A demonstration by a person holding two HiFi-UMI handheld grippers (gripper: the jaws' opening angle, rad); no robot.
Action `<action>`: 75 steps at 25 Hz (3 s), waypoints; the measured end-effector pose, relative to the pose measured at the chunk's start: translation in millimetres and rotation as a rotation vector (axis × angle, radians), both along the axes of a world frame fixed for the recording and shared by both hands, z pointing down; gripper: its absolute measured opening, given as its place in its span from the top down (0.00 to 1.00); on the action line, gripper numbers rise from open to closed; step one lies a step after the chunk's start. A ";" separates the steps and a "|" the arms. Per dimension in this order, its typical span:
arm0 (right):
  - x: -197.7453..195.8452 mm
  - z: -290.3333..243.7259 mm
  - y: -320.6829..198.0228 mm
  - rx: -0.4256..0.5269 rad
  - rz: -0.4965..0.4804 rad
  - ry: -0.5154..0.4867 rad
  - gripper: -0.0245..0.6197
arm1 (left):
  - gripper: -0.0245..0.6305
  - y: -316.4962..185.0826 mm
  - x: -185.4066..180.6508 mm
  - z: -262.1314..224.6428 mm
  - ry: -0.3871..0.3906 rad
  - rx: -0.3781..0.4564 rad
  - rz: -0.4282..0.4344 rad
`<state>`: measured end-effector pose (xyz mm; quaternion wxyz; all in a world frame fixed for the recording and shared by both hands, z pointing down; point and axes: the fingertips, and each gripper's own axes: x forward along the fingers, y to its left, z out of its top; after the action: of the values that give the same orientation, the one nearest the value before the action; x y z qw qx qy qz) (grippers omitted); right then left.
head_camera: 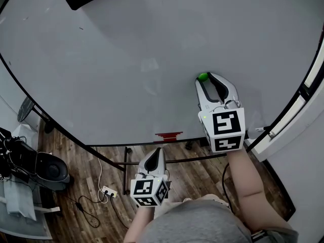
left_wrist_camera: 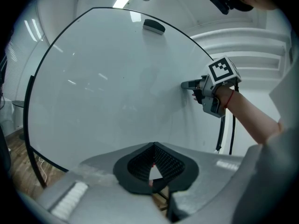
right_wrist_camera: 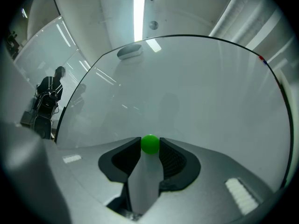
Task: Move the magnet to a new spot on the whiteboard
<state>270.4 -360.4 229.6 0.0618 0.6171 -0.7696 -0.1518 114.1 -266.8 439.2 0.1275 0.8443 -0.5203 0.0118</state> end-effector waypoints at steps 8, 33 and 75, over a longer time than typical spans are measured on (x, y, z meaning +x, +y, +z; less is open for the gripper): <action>-0.8 0.7 -1.1 0.015 0.012 0.017 0.77 | 0.96 -3.7 3.6 6.7 -0.017 0.001 0.006; 0.2 26.0 25.2 -0.022 -0.001 -0.017 0.75 | 0.96 13.2 1.4 5.0 -0.008 -0.006 0.002; -90.8 174.4 279.7 -0.277 -0.004 -0.203 0.96 | 0.96 191.7 -90.1 23.4 0.012 -0.072 0.104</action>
<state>179.6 -80.7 404.0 0.0677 0.6132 -0.7868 0.0187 24.0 -75.0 462.6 0.1601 0.8652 -0.4742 0.0321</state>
